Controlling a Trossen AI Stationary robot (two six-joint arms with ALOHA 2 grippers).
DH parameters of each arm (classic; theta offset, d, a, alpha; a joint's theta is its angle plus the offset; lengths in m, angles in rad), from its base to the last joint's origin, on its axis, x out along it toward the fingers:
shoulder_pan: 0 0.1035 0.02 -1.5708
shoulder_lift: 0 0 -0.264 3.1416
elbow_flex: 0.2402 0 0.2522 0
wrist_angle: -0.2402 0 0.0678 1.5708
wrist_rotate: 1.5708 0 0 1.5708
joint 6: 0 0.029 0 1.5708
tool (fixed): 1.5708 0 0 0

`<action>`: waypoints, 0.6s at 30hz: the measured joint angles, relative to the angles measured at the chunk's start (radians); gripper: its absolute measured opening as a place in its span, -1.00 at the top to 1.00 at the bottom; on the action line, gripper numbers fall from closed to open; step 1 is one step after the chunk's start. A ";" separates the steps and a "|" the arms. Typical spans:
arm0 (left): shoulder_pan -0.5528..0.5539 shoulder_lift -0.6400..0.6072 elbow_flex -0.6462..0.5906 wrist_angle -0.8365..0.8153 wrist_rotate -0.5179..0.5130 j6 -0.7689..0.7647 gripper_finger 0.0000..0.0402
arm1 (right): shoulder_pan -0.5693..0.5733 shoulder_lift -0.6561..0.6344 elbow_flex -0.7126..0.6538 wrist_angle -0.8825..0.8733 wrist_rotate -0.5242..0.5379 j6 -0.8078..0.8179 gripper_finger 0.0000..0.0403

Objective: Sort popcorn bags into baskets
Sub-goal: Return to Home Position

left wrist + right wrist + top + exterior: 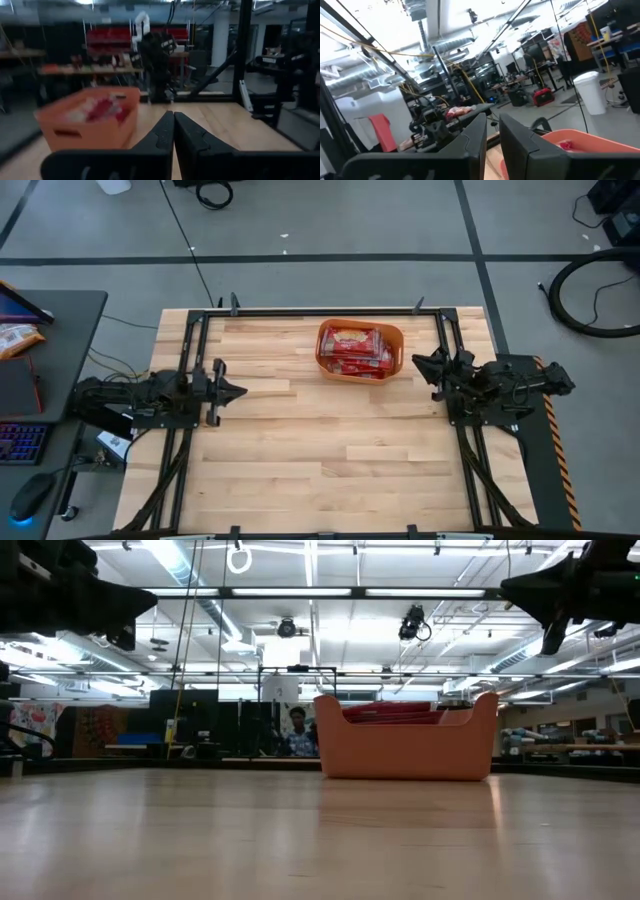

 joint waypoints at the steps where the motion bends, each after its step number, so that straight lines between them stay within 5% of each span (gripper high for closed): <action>1: 0.000 0.000 0.000 -0.010 0.000 -0.037 0.92 | 0.000 0.000 0.000 0.000 0.001 0.002 0.71; 18: 0.000 0.000 0.000 -0.010 -0.001 -0.114 0.91 | 0.000 0.000 0.000 0.000 0.000 0.006 0.71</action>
